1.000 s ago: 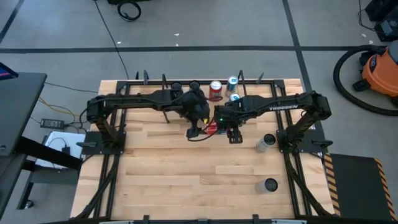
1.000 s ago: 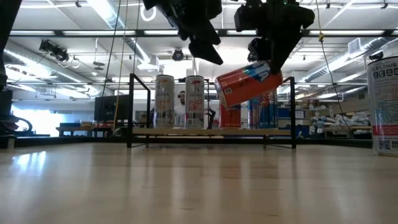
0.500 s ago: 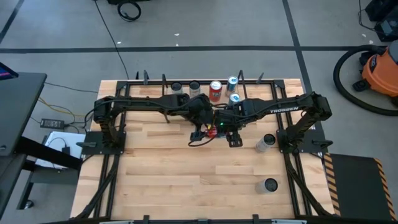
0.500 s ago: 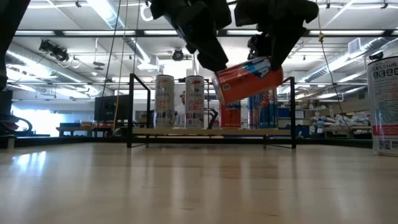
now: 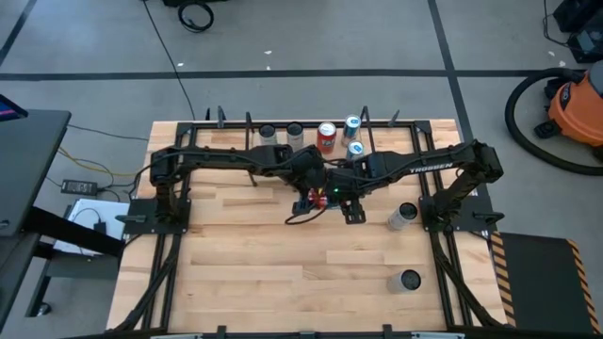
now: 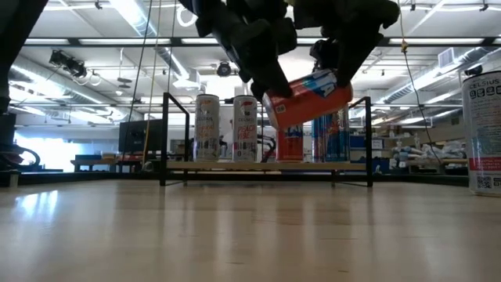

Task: Place canned beverage on shelf
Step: Put the orange soda can aligned with the other orange soda can on the shelf

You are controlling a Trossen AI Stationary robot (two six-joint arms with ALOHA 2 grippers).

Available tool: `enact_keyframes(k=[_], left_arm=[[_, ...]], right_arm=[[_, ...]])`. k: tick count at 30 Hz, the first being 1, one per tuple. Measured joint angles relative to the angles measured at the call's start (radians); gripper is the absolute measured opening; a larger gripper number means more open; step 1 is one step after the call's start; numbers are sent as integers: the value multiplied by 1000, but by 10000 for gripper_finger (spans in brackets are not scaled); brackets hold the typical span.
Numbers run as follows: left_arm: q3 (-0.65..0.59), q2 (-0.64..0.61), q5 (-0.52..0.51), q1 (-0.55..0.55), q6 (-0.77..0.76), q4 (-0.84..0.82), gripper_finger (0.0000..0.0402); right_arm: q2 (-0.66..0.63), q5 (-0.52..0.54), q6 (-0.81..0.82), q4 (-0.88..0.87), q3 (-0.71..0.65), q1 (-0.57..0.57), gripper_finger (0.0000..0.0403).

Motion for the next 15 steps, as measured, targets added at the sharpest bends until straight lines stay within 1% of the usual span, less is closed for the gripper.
enact_keyframes(k=[2, 6, 11, 15], left_arm=[[0, 1, -4, -1, -5, 1, 390], [0, 1, -8, -1, -65, 22, 390], [1, 1, -6, -3, -124, 20, 390], [0, 1, -6, -4, -128, 21, 390]], right_arm=[[0, 28, -1, 13, 0, 1, 293], [0, 54, -15, 28, 0, 0, 293], [0, 63, -26, 52, 0, 0, 293], [0, 62, -35, 54, 0, 0, 293]])
